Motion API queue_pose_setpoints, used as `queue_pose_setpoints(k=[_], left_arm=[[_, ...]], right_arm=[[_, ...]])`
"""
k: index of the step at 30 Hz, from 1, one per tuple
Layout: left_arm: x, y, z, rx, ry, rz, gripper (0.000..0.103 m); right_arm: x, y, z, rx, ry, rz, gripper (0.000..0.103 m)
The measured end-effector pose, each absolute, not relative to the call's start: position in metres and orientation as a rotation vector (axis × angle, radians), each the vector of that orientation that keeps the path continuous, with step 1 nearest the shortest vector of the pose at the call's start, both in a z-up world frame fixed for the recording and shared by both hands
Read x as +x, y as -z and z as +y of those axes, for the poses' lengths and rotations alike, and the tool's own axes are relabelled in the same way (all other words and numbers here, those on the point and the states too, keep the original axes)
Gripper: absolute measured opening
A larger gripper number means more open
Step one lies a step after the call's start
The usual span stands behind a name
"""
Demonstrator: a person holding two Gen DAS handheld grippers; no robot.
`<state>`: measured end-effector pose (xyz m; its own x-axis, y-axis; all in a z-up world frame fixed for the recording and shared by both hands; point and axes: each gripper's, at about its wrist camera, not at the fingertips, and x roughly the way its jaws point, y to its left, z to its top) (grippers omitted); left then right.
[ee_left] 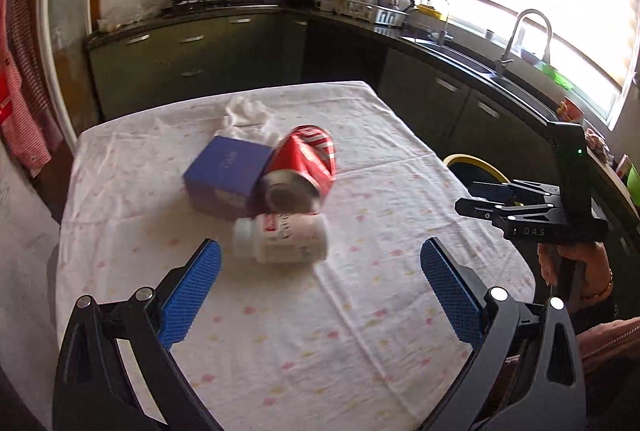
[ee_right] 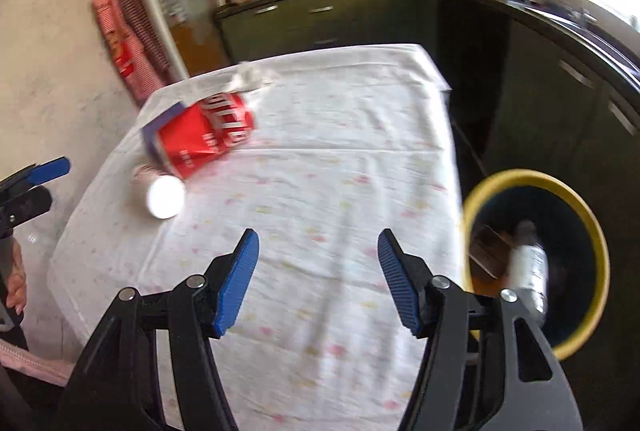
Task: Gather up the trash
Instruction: 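Grasp the white supplement bottle with the right gripper and lift it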
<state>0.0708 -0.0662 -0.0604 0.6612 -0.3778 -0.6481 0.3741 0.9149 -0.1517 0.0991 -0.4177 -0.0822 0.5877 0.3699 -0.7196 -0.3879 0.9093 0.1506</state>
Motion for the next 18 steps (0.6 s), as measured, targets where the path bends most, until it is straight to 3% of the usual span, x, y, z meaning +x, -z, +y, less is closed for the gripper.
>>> queue_pose_setpoints(k=[8,18], left_arm=[[0.054,0.076,-0.028,0.007,0.362,0.738,0.098],[0.053,0.085,-0.020,-0.001,0.373,0.747,0.098]], right_arm=[[0.120,0.088,-0.300,-0.296,-0.798,0.898,0.059],[0.141,0.103,-0.274,-0.403,-0.858,0.964,0.059]])
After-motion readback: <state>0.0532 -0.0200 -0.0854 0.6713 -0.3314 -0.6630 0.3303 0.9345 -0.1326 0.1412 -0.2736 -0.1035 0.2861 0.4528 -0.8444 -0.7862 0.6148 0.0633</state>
